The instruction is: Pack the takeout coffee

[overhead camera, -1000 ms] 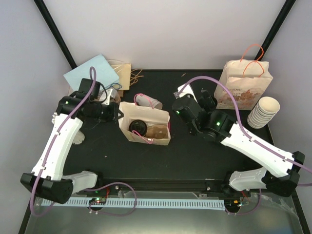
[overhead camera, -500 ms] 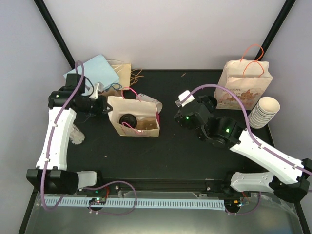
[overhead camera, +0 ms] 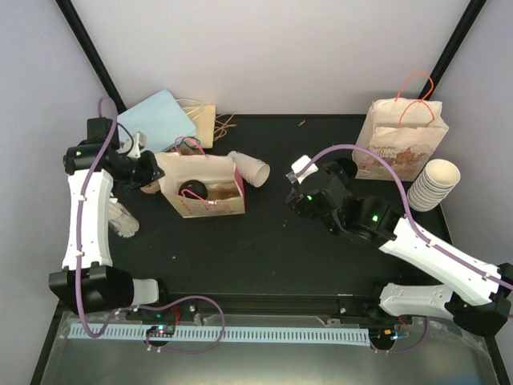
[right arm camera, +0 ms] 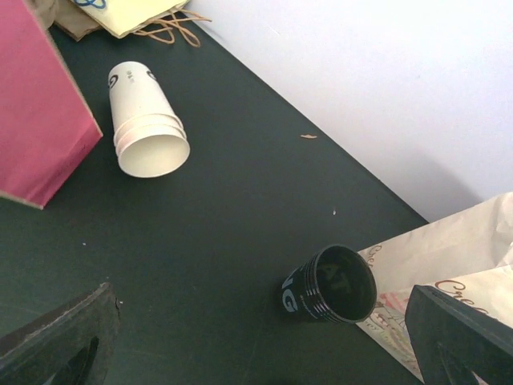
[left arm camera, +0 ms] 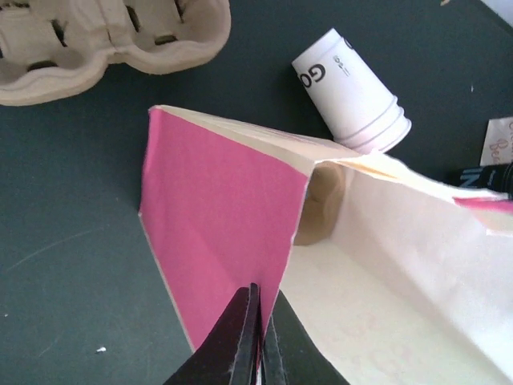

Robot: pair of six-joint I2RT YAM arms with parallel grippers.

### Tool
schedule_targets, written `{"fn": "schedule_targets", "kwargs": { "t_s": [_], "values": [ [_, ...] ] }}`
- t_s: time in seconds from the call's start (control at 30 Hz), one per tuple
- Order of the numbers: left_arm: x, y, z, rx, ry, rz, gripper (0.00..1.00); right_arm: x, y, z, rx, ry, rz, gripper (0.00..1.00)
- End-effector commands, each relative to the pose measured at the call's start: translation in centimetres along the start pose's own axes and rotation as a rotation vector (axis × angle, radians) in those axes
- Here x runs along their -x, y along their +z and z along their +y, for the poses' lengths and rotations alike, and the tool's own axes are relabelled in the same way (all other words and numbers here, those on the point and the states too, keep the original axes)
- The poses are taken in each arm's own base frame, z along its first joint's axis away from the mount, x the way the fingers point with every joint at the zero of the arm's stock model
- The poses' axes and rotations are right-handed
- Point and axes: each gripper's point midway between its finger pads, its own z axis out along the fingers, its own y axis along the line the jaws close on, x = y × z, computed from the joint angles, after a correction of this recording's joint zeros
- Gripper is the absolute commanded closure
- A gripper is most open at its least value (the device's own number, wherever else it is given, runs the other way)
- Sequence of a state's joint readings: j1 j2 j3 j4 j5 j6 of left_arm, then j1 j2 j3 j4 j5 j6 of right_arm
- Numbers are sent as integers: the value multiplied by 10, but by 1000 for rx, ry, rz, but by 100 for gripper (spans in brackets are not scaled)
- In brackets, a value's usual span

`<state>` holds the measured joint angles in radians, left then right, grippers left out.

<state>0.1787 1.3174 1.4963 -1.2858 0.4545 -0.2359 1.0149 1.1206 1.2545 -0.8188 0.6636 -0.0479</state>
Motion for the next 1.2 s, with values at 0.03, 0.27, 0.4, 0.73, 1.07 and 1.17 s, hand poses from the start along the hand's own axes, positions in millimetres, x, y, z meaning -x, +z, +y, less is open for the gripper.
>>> {"fn": "schedule_targets", "kwargs": {
  "t_s": [0.03,0.27,0.4,0.73,1.07,1.17],
  "values": [
    [19,-15,1,-1,-17,-85,95,5,-4,-1,17,11,-31,0],
    [43,-12,-6,-97,-55,-121,95,-2,-3,3,34,12,-15,0],
    [49,-6,-4,-96,-73,-110,92,-6,-4,7,60,19,-9,0],
    [45,-13,-12,-137,-52,-164,47,-21,-4,31,181,4,-11,0],
    [40,-42,-35,-207,9,-235,22,-21,-13,33,215,11,-136,0],
    [37,-47,-40,-227,23,-245,20,-12,-28,29,240,33,-232,0]
  ]
}}
